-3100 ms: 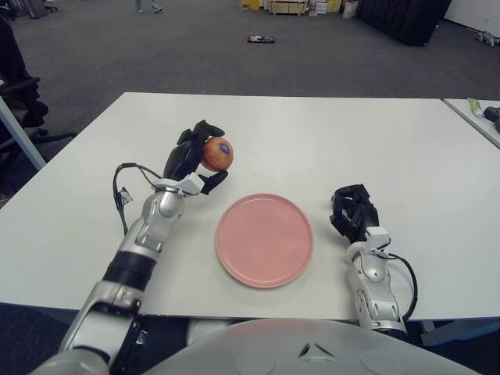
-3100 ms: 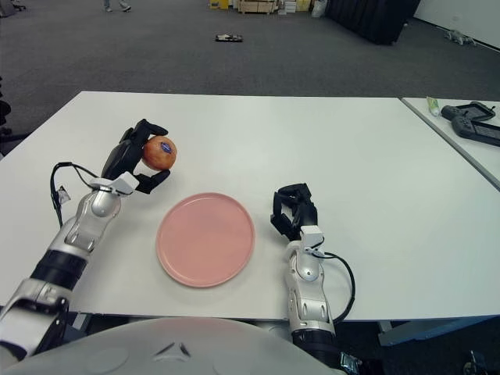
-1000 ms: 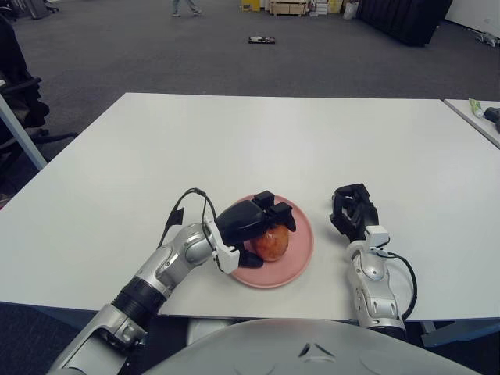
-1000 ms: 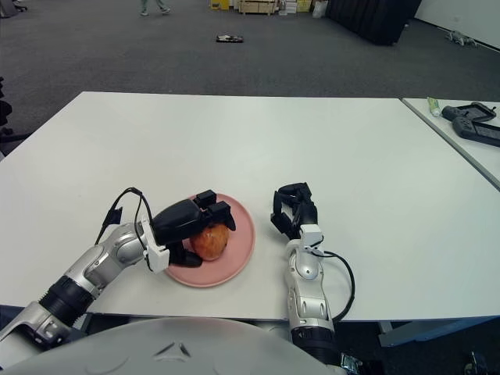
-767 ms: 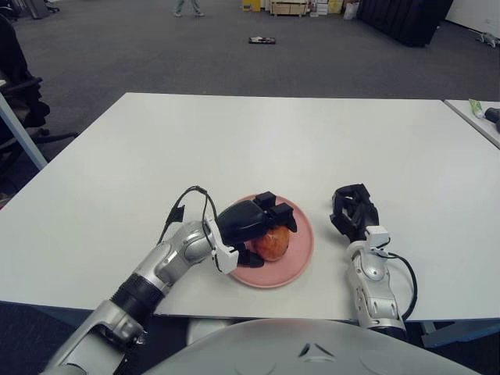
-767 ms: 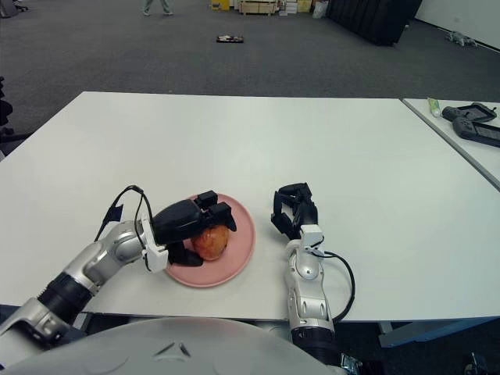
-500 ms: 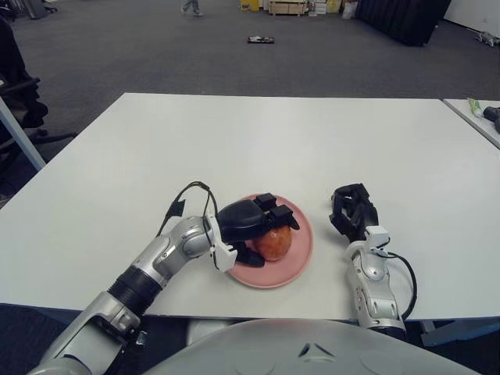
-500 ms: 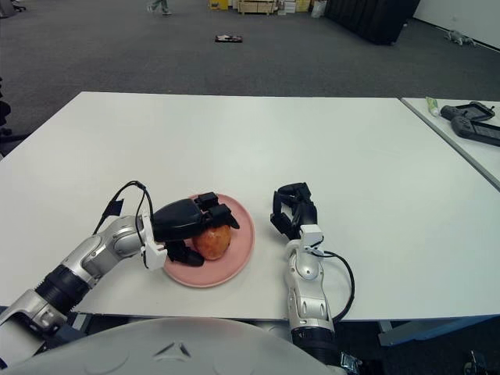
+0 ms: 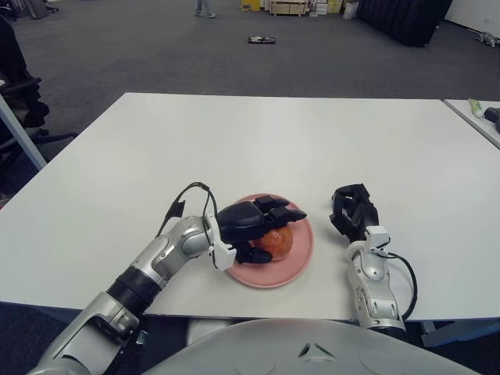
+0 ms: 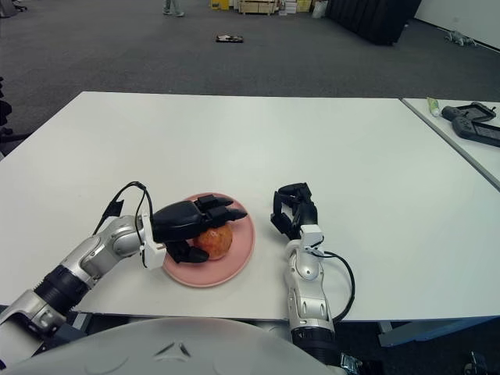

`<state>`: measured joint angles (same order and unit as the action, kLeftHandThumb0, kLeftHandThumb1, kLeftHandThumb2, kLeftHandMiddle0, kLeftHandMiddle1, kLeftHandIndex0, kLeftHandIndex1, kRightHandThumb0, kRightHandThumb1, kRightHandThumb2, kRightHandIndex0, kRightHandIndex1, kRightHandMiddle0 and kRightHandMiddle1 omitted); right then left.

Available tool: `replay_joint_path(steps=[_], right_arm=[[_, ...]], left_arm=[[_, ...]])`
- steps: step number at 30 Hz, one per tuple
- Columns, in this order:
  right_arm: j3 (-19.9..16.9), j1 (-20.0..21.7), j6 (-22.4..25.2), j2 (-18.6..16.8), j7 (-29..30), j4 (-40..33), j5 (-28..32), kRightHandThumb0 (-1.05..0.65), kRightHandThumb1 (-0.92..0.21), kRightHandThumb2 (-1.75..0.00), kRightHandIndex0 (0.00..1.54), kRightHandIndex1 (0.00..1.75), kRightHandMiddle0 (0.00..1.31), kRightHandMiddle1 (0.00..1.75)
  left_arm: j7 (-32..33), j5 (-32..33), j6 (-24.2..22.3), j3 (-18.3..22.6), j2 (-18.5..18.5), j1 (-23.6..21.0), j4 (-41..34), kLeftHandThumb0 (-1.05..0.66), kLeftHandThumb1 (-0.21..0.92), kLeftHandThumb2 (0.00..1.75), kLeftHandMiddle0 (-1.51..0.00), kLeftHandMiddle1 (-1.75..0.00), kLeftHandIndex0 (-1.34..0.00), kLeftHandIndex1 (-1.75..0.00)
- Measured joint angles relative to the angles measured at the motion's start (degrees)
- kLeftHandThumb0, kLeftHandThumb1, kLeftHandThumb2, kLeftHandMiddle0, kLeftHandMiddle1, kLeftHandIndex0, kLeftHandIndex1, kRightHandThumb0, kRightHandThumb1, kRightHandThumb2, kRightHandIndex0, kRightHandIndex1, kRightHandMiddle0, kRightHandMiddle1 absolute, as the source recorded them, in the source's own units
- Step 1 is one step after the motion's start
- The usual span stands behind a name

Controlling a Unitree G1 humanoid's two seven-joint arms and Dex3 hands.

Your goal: Put the apple into the plate.

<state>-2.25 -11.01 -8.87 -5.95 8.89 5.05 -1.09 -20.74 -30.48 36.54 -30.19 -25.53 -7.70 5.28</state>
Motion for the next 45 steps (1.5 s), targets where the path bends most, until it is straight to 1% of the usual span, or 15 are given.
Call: replay_joint_path(steps=[5, 13, 20, 25, 32, 35, 38, 41, 43, 44, 45], right_arm=[[0.02, 0.00, 0.33, 0.00, 0.03, -0.18, -0.06, -0.36, -0.81, -0.68, 0.44, 1.29, 0.26, 1.75], [0.18, -0.14, 1.85, -0.02, 0.84, -1.26, -0.42, -0.35, -0.85, -0.63, 0.42, 1.31, 0.24, 1.75], [0.18, -0.29, 1.94, -0.02, 0.83, -1.46, -0.35, -0.36, -0.80, -0.69, 0.47, 1.30, 0.26, 1.75], [0.16, -0.30, 1.52, -0.02, 0.67, -1.29, -0.16, -0.36, -0.79, -0.71, 0.49, 1.30, 0.27, 1.75], [0.18, -0.57, 0.77, -0.01, 0.63, -1.10, -0.10, -0.36, -0.78, -0.73, 0.51, 1.30, 0.28, 1.75], [0.21, -0.58, 0.46, 0.00, 0.51, -0.86, -0.11, -0.36, -0.77, -0.73, 0.51, 1.30, 0.28, 1.75], [0.20, -0.58, 0.07, 0.01, 0.11, -0.63, -0.11, -0.37, -0.77, -0.74, 0.52, 1.31, 0.28, 1.75], [0.19, -0.44, -0.35, 0.00, -0.05, -0.37, -0.10, -0.37, -0.77, -0.74, 0.53, 1.31, 0.28, 1.75], [0.18, -0.44, -0.75, 0.00, -0.23, -0.21, -0.09, -0.37, -0.76, -0.75, 0.53, 1.31, 0.28, 1.75], [0.17, -0.44, -0.94, 0.00, -0.33, -0.12, -0.08, -0.37, -0.76, -0.75, 0.53, 1.31, 0.29, 1.75], [0.15, -0.46, -1.12, 0.00, -0.37, -0.05, -0.08, -0.37, -0.76, -0.75, 0.53, 1.31, 0.29, 1.75]], left_arm=[[0.32, 0.68, -0.06, 0.56, 0.49, 0.89, 0.00, -1.05, 0.92, 1.09, 0.00, 0.00, 0.00, 0.00], [3.95, -0.51, -0.93, 2.20, 1.38, 2.20, 0.02, -1.04, 0.92, 1.02, 0.00, 0.00, 0.00, 0.00], [6.57, 0.18, -0.87, 4.26, 2.00, 3.02, 0.14, -1.04, 0.92, 0.99, 0.00, 0.00, 0.00, 0.00], [8.35, 4.46, -0.29, 7.69, 2.54, 4.59, 0.17, -1.05, 0.92, 1.01, 0.00, 0.00, 0.00, 0.00], [8.13, 13.78, -1.07, 13.94, 1.84, 6.86, -3.16, -1.05, 0.92, 1.08, 0.00, 0.00, 0.00, 0.00], [8.09, 18.58, -3.44, 16.05, 2.97, 8.47, -4.65, -1.05, 0.92, 1.10, 0.00, 0.00, 0.00, 0.00], [8.31, 21.43, -6.42, 17.75, 4.74, 10.63, -6.01, -1.02, 0.92, 1.12, 0.00, 0.00, -0.01, 0.00], [10.41, 23.41, -6.23, 20.06, 7.01, 13.02, -5.06, -1.00, 0.92, 1.12, 0.00, 0.00, -0.03, -0.02], [12.30, 24.24, -5.29, 21.78, 8.68, 14.18, -2.65, -0.97, 0.92, 1.12, -0.02, -0.02, -0.01, -0.16], [13.41, 24.73, -4.89, 22.77, 9.65, 14.74, -1.12, -0.95, 0.92, 1.11, -0.04, -0.05, -0.01, -0.29], [14.57, 24.91, -4.85, 23.52, 10.47, 15.21, 0.07, -0.95, 0.92, 1.11, -0.05, -0.06, -0.01, -0.33]])
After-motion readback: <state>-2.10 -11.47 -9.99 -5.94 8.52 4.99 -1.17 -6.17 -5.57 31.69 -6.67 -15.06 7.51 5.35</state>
